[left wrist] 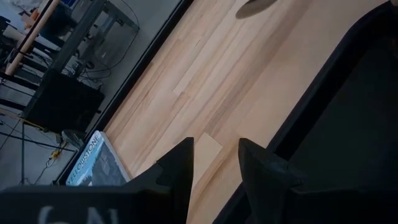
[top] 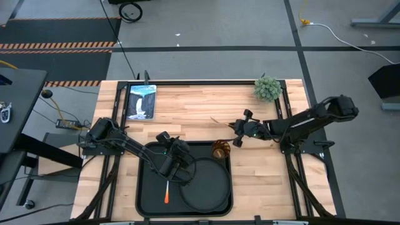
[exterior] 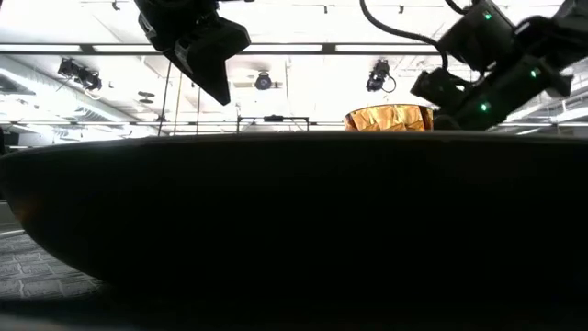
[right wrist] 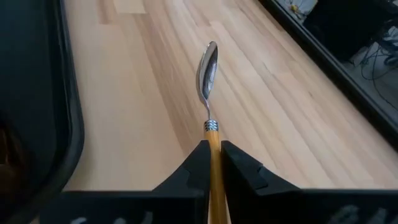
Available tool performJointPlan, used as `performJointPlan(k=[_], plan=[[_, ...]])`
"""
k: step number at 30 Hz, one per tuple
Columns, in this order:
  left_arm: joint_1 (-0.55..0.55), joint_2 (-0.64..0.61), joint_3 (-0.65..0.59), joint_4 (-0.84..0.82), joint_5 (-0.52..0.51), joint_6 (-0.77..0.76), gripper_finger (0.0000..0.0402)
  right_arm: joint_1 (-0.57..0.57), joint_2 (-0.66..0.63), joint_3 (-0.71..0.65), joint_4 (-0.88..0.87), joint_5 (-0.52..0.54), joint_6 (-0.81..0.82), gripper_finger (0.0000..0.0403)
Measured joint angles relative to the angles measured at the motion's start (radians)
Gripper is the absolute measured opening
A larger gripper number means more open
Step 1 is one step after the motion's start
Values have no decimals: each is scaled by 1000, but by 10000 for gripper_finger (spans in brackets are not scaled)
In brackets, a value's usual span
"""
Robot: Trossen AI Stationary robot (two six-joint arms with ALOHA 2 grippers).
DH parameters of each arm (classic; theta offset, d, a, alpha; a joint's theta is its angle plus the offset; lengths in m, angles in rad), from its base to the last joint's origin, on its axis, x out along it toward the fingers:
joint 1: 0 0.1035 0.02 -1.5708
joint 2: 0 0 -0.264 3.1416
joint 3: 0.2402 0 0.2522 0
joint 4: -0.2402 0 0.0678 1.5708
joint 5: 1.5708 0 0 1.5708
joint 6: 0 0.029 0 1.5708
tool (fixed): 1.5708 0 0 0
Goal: Pick and place plate/cup/fork/spoon on tray
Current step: Put the orange spoon on the black tray to the left of the black plate
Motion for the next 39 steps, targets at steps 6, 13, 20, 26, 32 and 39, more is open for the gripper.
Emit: performJointPlan(k=[6,13,20,26,32,39], plan=[[0,0,0,6,0,-1,135,-1,-34,48,-150,-4,-14,10],[0,0,0,11,0,0,135,-10,-34,48,-166,-13,-14,7],[0,0,0,11,0,1,135,-108,-8,32,-139,-273,-11,28],[0,0,0,11,0,1,135,-159,67,-19,38,-356,-37,101],[0,0,0,11,0,2,135,-140,192,-19,148,-370,-39,188],[0,0,0,12,0,1,135,-140,309,-17,233,-337,-24,216]])
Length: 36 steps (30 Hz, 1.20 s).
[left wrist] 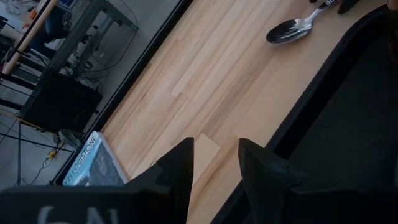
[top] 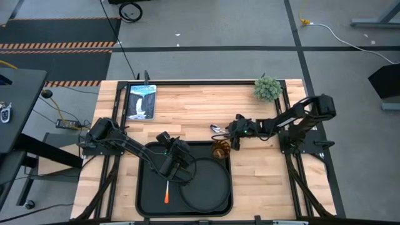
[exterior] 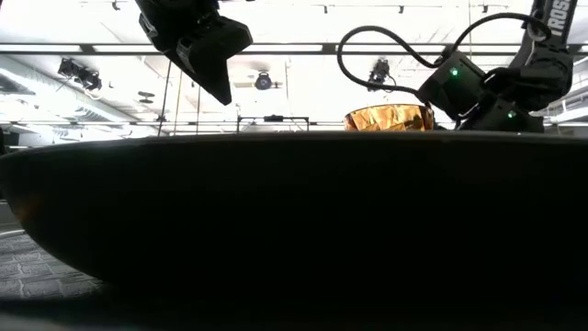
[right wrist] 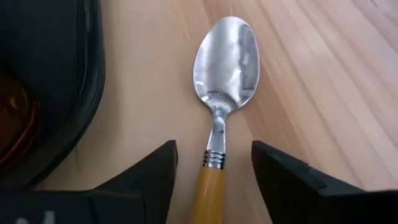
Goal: Pick and place plate/cup/fork/spoon on tray
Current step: Put the orange spoon on the black tray to the left of the black plate
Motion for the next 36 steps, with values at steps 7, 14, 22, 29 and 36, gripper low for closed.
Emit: performJointPlan(k=[7,14,22,29,36], plan=[[-1,0,0,-1,0,3,135,-7,2,1,-27,-22,44,138],[-1,0,0,-1,6,20,135,-8,-65,1,-158,-5,44,50],[-1,0,0,1,7,25,135,-9,-199,-6,-290,71,44,46],[0,0,0,14,7,25,135,-9,-290,-6,-355,86,38,42],[0,0,0,21,7,26,135,-16,-271,-4,-363,98,20,29]])
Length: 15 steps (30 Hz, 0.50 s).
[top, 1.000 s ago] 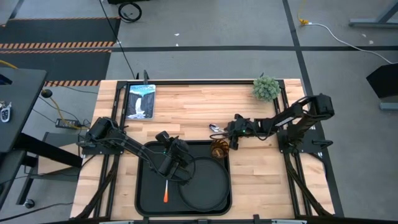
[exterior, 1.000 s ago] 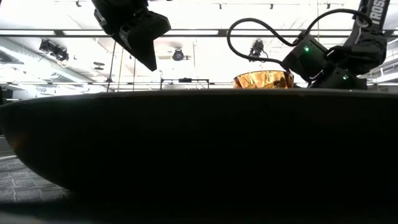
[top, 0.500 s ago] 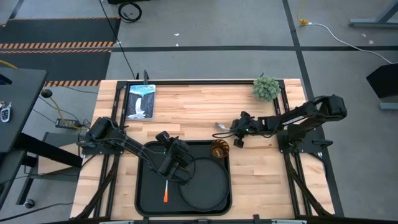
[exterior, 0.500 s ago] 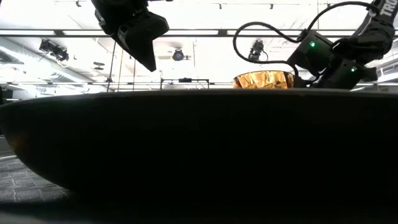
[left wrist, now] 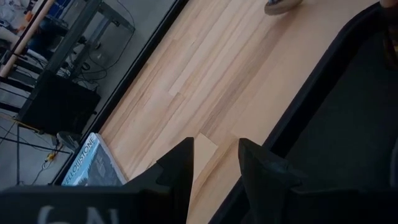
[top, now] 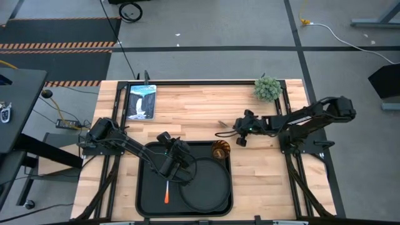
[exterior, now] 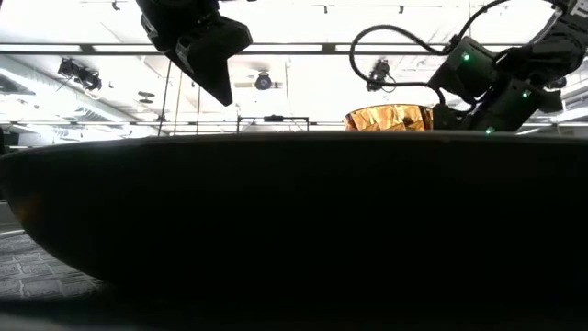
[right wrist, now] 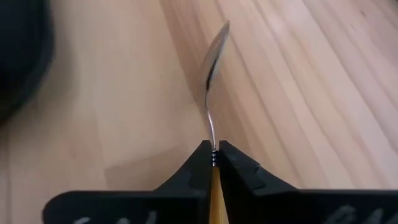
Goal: Pick and place plate/cup/fork/spoon on tray
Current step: Put the orange spoon on the black tray to the left of the black plate, then put the brown spoon on the black tray to the left of the orange fork
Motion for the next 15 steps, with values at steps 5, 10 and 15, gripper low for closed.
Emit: performJointPlan(k=[5,10,15], plan=[[0,0,0,0,0,9,135,-19,60,2,39,-20,-4,4],[0,0,0,0,0,10,135,-20,92,3,96,-38,-10,28],[0,0,0,0,0,10,135,-27,80,0,109,-52,-15,82]])
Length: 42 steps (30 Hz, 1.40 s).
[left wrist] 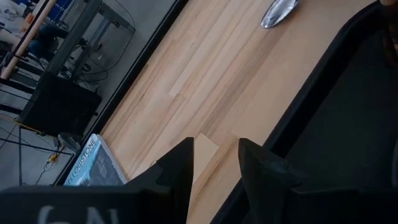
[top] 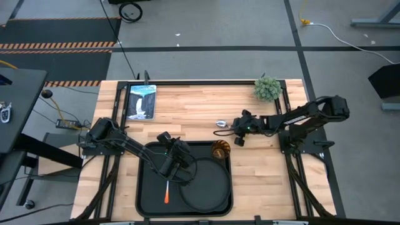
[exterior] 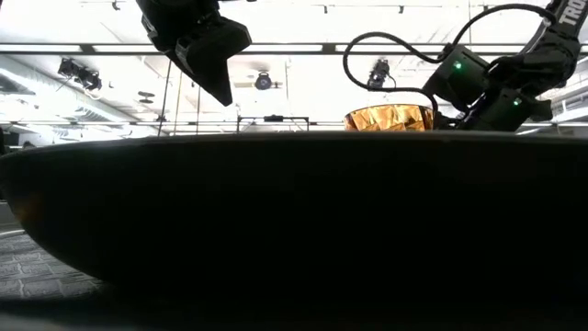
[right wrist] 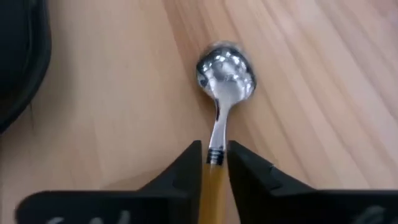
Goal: Pick and place plate/cup/fork/spoon on tray
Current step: Put the brown spoon on the black tray to the left of the orange fork
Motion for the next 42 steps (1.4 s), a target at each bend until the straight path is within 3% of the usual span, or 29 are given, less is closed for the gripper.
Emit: performJointPlan(k=[4,10,22,26,33,42], plan=[[0,0,0,0,0,0,135,0,-5,0,47,26,-23,108],[0,0,0,1,0,7,135,-1,5,0,97,22,-55,114],[0,0,0,12,0,16,135,-49,207,4,275,-28,-38,119],[0,0,0,11,0,16,135,-59,218,5,277,-33,-21,103],[0,0,0,12,0,16,135,-61,171,1,238,-19,-52,28],[0,0,0,11,0,18,135,-63,40,0,158,37,-86,33]])
